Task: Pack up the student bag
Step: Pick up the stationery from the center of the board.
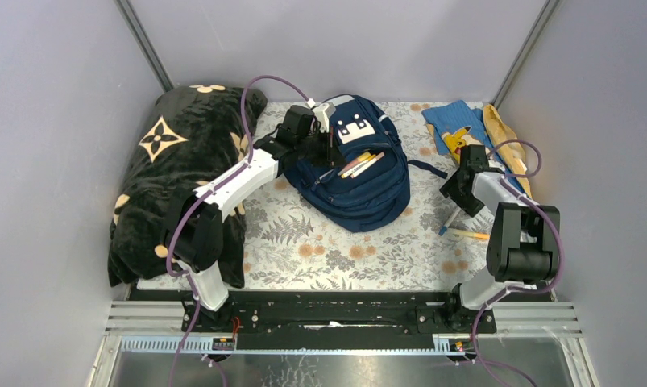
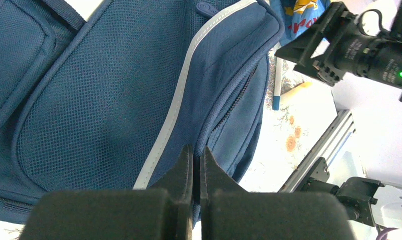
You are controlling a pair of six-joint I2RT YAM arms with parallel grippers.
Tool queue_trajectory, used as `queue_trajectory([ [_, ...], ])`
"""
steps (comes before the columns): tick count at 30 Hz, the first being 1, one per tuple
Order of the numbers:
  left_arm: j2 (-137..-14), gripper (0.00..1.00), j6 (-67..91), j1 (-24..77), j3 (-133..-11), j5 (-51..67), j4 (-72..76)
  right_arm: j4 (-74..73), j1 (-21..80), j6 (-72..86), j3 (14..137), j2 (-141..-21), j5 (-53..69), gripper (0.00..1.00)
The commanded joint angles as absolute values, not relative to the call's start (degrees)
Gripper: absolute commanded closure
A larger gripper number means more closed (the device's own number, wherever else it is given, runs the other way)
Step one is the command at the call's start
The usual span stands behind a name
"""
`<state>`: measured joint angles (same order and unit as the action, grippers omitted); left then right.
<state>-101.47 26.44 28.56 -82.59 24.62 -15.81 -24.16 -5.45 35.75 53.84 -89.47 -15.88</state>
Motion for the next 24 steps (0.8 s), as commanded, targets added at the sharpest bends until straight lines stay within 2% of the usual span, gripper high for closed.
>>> queue_trajectory([
  [1, -99.8, 1.00, 25.5, 28.2, -83.9, 24.0, -16.6, -20.7, -5.9, 33.7, 56.3, -94.3, -13.8, 0.26],
  [3, -99.7, 1.00, 25.4, 28.2, -83.6, 23.6, -16.7, -18.9, -5.9, 33.8, 54.6, -95.4, -11.1, 0.32],
  [7, -100.2, 1.00, 25.6, 28.2, -83.7, 24.0, -16.7, -16.2, -5.9, 34.3, 52.2, -96.4, -6.7, 0.35],
  [15, -100.7, 1.00, 26.5, 28.1, -84.6, 24.4, -16.2, -14.2, -5.9, 34.8, 49.8, -96.8, -1.3, 0.63],
  [16, -100.7, 1.00, 26.5, 28.1, -84.5, 24.5, -16.1, -14.0, -5.8, 34.5, 49.4, -96.3, -1.4, 0.67],
  [19, -100.5, 1.00, 26.8, 28.1, -83.9, 24.7, -15.2, -14.2, -5.7, 33.9, 48.7, -94.8, -2.5, 0.89],
  [20, -100.5, 1.00, 26.9, 28.1, -83.8, 24.9, -14.9, -14.8, -5.7, 33.8, 48.9, -94.3, -2.5, 0.99],
  [24, -101.2, 1.00, 28.1, 28.1, -84.0, 27.1, -14.2, -16.8, -5.7, 33.1, 49.9, -91.1, 1.9, 1.00],
])
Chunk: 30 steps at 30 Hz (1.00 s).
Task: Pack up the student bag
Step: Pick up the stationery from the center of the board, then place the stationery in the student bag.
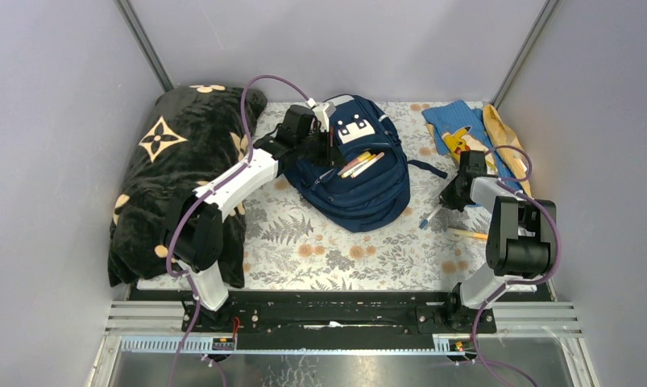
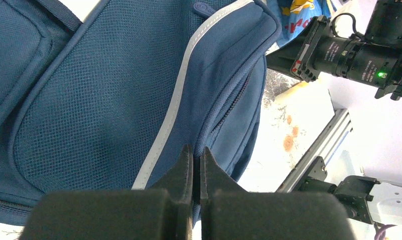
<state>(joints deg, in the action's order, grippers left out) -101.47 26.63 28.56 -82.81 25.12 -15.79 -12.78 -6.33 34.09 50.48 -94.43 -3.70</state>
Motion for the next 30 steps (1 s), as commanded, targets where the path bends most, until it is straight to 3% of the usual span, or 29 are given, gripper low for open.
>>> queue_trajectory([
  [1, -101.4, 1.00, 28.4, 28.1, -83.9, 27.5, -14.0, -16.8, -5.7, 33.1, 49.8, -89.6, 3.2, 1.00],
  [10, -101.4, 1.00, 28.7, 28.1, -84.1, 28.6, -13.2, -20.2, -5.5, 31.8, 52.7, -76.8, 13.2, 1.00],
  [15, -101.8, 1.00, 29.8, 28.1, -84.3, 29.5, -11.7, -13.7, 1.4, 41.2, 54.1, -72.7, 16.3, 1.00],
  [22, -102.3, 1.00, 29.5, 28.1, -84.9, 28.5, -12.4, -2.1, 14.0, 50.6, 61.2, -83.9, 9.8, 1.00],
  [30, -101.8, 1.00, 31.2, 28.1, -85.0, 30.1, -11.5, 4.7, 15.3, 57.8, 66.9, -97.0, 5.3, 1.00],
])
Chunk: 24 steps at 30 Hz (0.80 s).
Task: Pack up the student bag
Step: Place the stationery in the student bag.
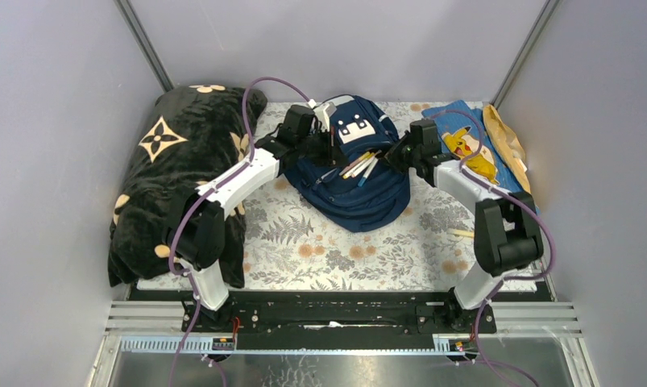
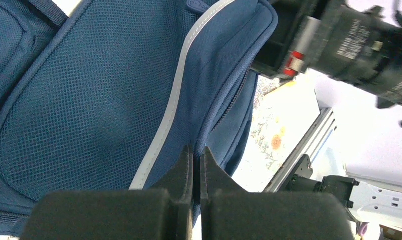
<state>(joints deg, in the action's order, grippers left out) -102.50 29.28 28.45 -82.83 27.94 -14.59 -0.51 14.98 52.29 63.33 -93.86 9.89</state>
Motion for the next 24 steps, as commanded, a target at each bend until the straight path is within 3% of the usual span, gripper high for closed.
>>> queue_trajectory([
  [1, -101.8, 1.00, 31.3, 28.1, -85.0, 30.4, -11.4, 5.7, 15.4, 58.7, 67.1, -97.8, 5.4, 1.00],
  [2, -101.8, 1.00, 31.3, 28.1, -85.0, 30.5, -11.4, 6.2, 15.6, 59.4, 67.5, -98.6, 5.6, 0.99],
  [4, -101.6, 1.00, 31.2, 28.0, -84.9, 30.4, -11.6, 5.8, 15.9, 59.4, 68.4, -98.9, 6.1, 0.71],
  [5, -101.5, 1.00, 31.1, 28.0, -84.8, 30.3, -11.7, 5.6, 16.3, 59.0, 68.5, -98.4, 6.0, 0.66],
  [12, -101.8, 1.00, 30.9, 27.7, -84.6, 30.6, -11.6, -3.4, 16.4, 52.6, 66.0, -88.8, 3.2, 0.42],
  [17, -102.0, 1.00, 30.9, 27.6, -84.3, 30.8, -11.6, -19.7, 14.1, 44.1, 63.6, -78.3, -9.6, 0.23],
  [24, -101.8, 1.00, 31.1, 27.6, -82.4, 30.6, -11.0, -42.3, -6.1, 46.7, 54.2, -66.8, -16.9, 0.21],
])
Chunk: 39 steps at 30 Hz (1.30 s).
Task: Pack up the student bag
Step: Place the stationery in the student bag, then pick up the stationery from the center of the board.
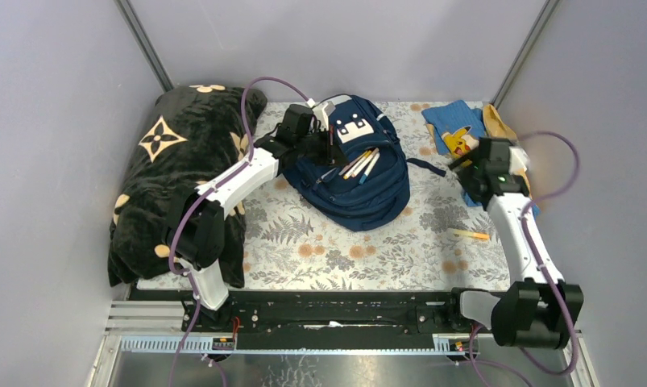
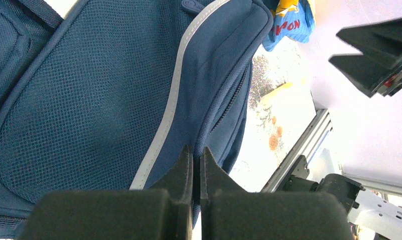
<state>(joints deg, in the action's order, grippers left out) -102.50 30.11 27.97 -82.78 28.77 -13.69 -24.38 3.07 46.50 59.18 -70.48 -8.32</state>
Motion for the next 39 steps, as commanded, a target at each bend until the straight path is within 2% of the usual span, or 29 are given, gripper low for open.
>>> queue_trajectory([
  [1, -101.8, 1.00, 31.0, 27.6, -82.3, 30.4, -11.0, -44.9, -6.5, 49.2, 53.4, -66.0, -19.4, 0.21],
  [5, -102.2, 1.00, 31.0, 27.5, -82.0, 30.5, -10.7, -43.6, -7.1, 54.1, 48.3, -63.8, -20.6, 0.21],
  [12, -101.6, 1.00, 30.2, 27.6, -80.5, 29.7, -10.4, -44.2, -7.7, 60.2, 48.7, -70.8, -21.4, 0.22],
  [15, -102.8, 1.00, 29.2, 27.5, -80.6, 28.4, -12.2, -38.8, -8.0, 60.9, 46.8, -70.9, -22.7, 0.22],
  [24, -102.3, 1.00, 30.6, 27.5, -80.2, 29.7, -10.5, -34.7, -10.1, 59.2, 48.2, -79.3, -21.9, 0.22],
  [33, -101.8, 1.00, 30.2, 27.5, -79.5, 28.9, -10.5, -29.7, -11.2, 59.4, 42.7, -81.6, -21.7, 0.23],
  [39, -102.0, 1.00, 30.6, 27.6, -79.4, 29.1, -10.5, -25.1, -11.9, 56.5, 40.6, -85.5, -17.1, 0.26],
])
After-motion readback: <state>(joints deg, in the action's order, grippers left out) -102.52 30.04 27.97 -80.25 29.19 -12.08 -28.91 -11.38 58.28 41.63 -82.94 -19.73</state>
